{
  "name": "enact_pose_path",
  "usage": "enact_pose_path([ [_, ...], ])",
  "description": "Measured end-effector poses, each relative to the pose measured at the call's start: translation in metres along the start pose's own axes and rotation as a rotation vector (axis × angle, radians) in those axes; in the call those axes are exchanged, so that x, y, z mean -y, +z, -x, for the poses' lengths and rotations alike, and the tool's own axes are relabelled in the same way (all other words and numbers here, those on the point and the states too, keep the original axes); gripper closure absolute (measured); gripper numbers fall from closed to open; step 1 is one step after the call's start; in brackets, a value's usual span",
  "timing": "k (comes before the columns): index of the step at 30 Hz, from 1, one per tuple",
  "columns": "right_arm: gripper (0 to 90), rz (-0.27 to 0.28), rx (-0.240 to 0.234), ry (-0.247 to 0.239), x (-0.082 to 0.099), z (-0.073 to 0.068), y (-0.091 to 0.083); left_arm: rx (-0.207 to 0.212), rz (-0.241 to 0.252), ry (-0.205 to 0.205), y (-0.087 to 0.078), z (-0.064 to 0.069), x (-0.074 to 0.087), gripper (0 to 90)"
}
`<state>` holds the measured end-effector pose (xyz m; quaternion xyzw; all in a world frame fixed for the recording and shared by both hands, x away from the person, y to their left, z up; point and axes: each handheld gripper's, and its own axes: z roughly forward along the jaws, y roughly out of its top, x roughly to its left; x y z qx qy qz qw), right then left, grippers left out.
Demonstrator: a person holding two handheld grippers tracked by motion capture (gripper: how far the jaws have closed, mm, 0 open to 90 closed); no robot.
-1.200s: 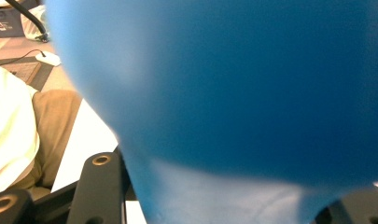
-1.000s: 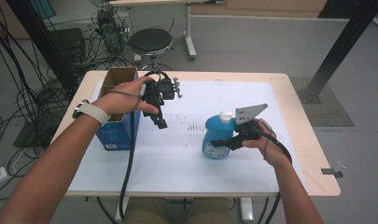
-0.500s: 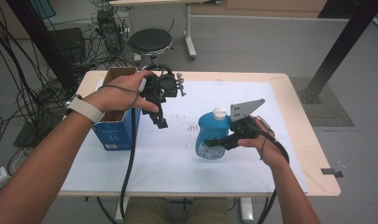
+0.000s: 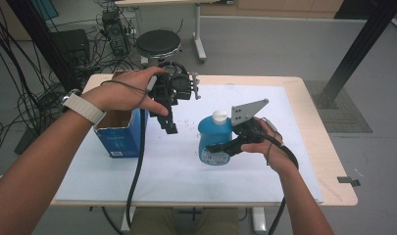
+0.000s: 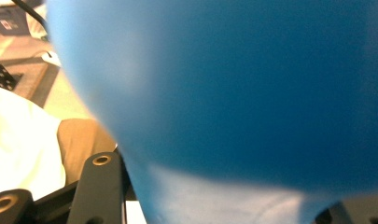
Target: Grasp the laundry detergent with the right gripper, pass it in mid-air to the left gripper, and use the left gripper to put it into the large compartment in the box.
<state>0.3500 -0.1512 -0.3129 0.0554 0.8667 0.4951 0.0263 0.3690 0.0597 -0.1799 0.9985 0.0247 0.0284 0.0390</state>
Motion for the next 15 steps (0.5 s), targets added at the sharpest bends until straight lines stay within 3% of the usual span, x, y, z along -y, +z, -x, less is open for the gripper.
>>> enact_pose_path([
  [9, 43.6, -0.017, -0.015, -0.021, -0.013, -0.002, 0.007, 0.036, -0.023, 0.03, -0.006, 0.007, -0.005, 8.6],
  [15, 43.6, -0.03, -0.026, -0.031, -0.019, -0.003, 0.017, 0.025, -0.022, 0.04, -0.011, 0.011, -0.006, 8.3],
])
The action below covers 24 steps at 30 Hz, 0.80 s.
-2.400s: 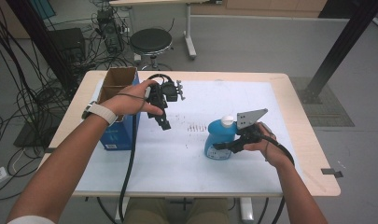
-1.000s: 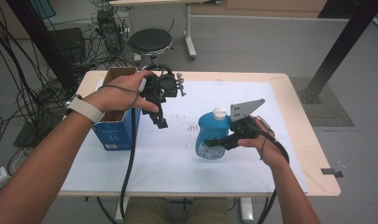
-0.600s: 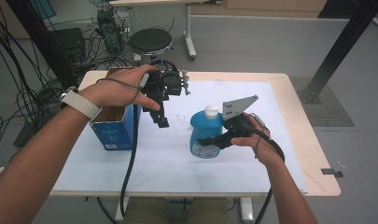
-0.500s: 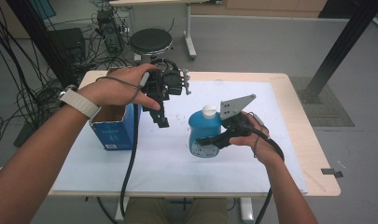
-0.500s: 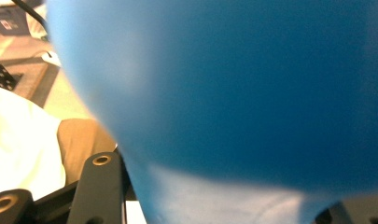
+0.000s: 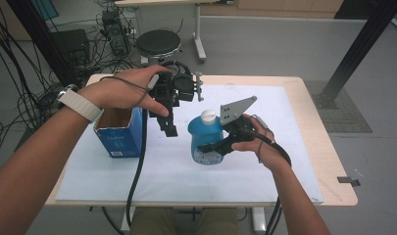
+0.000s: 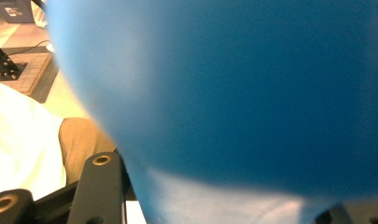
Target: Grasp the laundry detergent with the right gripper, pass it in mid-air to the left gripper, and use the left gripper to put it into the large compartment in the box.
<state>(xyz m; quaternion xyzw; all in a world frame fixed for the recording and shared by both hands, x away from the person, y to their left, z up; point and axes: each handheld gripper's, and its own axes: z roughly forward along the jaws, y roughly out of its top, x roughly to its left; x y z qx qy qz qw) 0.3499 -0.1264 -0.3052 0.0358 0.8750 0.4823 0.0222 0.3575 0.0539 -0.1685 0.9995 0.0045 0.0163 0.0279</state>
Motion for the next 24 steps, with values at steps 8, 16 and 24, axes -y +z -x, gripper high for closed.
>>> enact_pose_path([
  [8, 43.7, 0.002, -0.008, -0.011, -0.008, 0.0, 0.011, -0.005, 0.009, 0.002, -0.004, 0.005, 0.001, 8.2],
  [16, 43.7, -0.003, -0.027, -0.015, -0.012, 0.001, 0.022, 0.003, 0.008, -0.002, -0.006, 0.004, -0.001, 7.7],
  [24, 43.7, 0.001, -0.044, -0.003, -0.015, 0.003, 0.029, 0.006, 0.003, 0.011, -0.006, 0.004, -0.008, 7.7],
])
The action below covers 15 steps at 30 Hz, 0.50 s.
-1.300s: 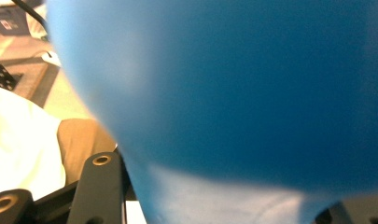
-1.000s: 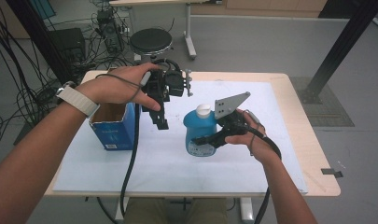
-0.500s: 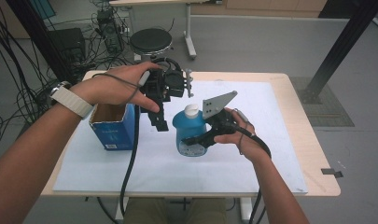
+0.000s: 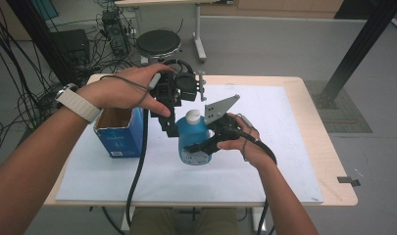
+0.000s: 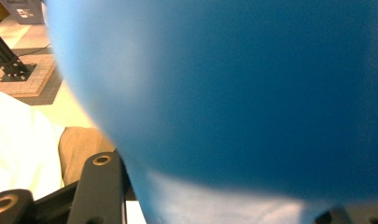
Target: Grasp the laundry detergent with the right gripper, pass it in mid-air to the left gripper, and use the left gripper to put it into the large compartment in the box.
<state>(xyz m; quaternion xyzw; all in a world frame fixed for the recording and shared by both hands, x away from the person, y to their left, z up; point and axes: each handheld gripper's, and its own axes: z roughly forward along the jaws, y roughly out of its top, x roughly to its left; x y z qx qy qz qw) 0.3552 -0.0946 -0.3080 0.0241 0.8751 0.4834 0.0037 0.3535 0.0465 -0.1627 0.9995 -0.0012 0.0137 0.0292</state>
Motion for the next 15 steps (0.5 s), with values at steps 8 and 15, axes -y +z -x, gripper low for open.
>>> enact_pose_path([
  [8, 43.7, -0.007, -0.015, 0.003, -0.0018, 0.0015, 0.007, -0.001, 0.018, 0.006, 0.0002, -0.0021, -0.0054, 7.7],
  [15, 43.7, -0.007, -0.018, 0.005, -0.0026, 0.003, 0.0099, 0.001, 0.022, 0.0, 0.0011, -0.0051, -0.0075, 7.7],
])
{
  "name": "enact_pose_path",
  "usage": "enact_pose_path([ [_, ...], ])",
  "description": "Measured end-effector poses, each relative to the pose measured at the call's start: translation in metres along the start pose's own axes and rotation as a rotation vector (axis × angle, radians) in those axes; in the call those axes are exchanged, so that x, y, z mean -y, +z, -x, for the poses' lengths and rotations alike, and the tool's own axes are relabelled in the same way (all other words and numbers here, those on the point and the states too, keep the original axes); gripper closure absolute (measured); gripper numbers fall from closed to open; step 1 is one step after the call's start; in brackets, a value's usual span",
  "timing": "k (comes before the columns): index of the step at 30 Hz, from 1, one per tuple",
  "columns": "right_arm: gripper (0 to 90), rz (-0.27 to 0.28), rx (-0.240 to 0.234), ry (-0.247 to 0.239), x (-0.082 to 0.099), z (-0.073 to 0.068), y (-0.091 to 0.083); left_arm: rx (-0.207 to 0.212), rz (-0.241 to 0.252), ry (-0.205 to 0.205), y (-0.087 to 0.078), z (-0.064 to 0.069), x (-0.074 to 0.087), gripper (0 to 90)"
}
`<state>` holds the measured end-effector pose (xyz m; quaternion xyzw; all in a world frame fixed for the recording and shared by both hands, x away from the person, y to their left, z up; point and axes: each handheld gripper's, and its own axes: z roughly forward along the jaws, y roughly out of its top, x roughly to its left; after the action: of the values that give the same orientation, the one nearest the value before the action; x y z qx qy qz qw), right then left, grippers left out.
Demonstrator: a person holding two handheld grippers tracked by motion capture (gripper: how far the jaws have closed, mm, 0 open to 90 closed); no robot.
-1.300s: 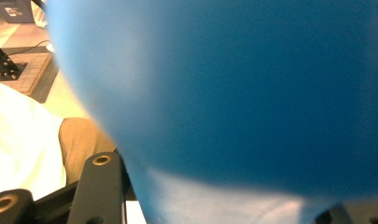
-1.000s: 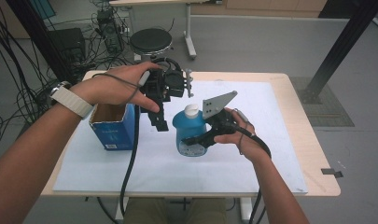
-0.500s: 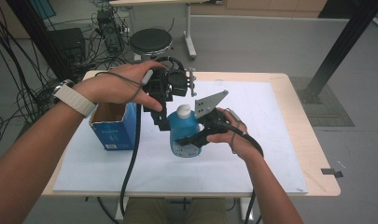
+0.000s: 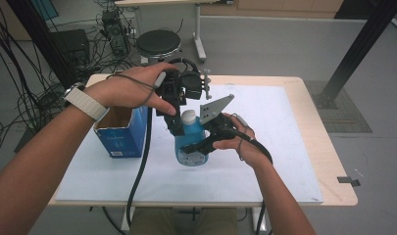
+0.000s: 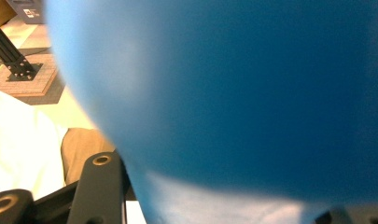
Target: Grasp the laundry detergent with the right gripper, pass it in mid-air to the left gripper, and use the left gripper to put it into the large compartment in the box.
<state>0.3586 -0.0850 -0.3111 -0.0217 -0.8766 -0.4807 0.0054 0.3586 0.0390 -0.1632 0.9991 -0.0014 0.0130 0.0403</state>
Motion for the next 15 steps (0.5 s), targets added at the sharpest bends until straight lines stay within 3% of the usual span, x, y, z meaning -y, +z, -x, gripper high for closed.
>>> enact_pose_path([
  [15, 43.6, -0.001, -0.009, 0.006, -0.0003, 0.0022, 0.0011, -0.004, 0.013, -0.007, 0.0027, -0.003, -0.003, 8.1],
])
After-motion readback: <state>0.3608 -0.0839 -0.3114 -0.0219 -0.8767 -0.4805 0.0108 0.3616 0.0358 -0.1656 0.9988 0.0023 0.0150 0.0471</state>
